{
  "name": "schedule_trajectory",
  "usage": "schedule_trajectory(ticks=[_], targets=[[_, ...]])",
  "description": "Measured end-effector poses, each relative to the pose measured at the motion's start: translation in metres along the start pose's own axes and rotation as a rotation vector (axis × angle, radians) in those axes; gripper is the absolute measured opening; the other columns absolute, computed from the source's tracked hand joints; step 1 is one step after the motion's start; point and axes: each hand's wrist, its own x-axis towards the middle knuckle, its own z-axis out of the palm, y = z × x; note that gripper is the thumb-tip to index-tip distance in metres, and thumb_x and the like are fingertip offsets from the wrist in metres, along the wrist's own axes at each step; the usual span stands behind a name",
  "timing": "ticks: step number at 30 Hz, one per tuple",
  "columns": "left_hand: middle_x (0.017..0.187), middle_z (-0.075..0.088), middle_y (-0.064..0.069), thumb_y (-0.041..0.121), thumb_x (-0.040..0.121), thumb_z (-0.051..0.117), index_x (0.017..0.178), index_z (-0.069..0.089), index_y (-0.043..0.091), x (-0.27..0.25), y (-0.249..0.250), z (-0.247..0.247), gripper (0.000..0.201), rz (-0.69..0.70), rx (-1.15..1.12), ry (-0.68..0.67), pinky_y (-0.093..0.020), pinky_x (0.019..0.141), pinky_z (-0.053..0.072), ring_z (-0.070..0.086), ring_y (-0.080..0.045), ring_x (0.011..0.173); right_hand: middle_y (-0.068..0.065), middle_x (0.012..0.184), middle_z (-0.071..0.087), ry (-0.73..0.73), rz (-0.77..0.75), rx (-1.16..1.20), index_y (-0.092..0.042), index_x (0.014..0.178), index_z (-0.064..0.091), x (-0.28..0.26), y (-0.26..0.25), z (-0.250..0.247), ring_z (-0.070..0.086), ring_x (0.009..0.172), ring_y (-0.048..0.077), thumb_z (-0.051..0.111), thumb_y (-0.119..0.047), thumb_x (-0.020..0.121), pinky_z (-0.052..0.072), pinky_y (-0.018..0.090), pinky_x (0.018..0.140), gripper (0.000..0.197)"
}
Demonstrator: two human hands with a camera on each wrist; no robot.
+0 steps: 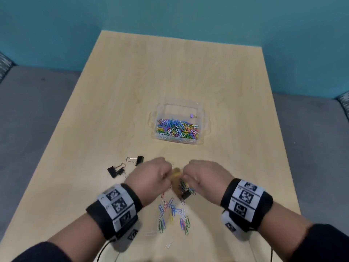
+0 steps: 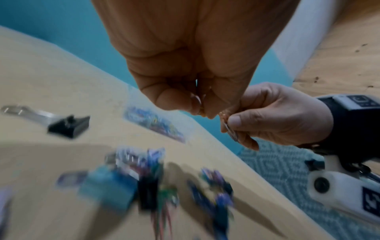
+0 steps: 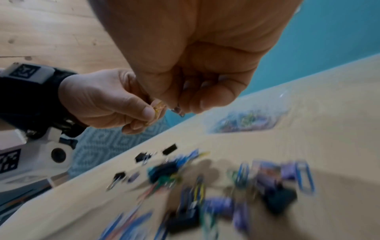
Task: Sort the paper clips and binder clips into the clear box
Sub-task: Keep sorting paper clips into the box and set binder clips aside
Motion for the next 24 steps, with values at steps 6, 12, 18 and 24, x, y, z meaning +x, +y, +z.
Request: schedule_trajectory(ticks=[6, 12, 18, 24], targets=[[0.066, 0.056, 0.007, 0.015, 0.077, 0.066, 0.067, 0.059, 0.021, 0.056, -0.013, -0.041, 0.013, -0.172, -0.117, 0.223, -0.026, 0.057, 0.04, 0.053, -0.013, 0.062, 0.0, 0.068, 0.058, 0.212, 0.202, 0.146, -0.013, 0.077, 0.058, 0.045, 0.033, -0.045, 0.053, 0.064, 0.02, 0.051, -0.021, 0.094, 0.043, 0.033, 0.059, 0.02], [0.087, 0.063, 0.001, 0.021, 0.082, 0.06, 0.087, 0.068, 0.019, 0.11, -0.019, -0.049, 0.01, -0.224, -0.015, 0.236, -0.028, 0.07, 0.043, 0.059, -0.02, 0.082, 0.004, 0.088, 0.068, 0.139, 0.399, 0.115, -0.017, 0.096, 0.065, 0.092, 0.054, -0.061, 0.061, 0.085, 0.026, 0.051, -0.028, 0.092, 0.049, 0.035, 0.074, 0.018], [0.091, 0.062, 0.001, 0.022, 0.084, 0.064, 0.099, 0.068, 0.02, 0.057, -0.027, -0.042, 0.016, -0.205, -0.023, 0.311, -0.028, 0.074, 0.043, 0.059, -0.018, 0.081, 0.005, 0.098, 0.066, 0.279, 0.36, 0.137, -0.015, 0.099, 0.064, 0.037, 0.045, -0.052, 0.06, 0.088, 0.027, 0.049, -0.02, 0.093, 0.048, 0.038, 0.078, 0.017], [0.094, 0.051, 0.014, 0.035, 0.078, 0.068, 0.116, 0.045, 0.039, -0.073, -0.026, 0.025, 0.044, -0.287, 0.037, -0.255, -0.024, 0.071, 0.042, 0.055, -0.01, 0.082, -0.005, 0.096, 0.054, -0.187, 0.329, 0.122, -0.023, 0.104, 0.052, -0.065, -0.005, 0.034, 0.053, 0.089, 0.02, 0.055, -0.038, 0.087, 0.039, 0.031, 0.072, 0.023]])
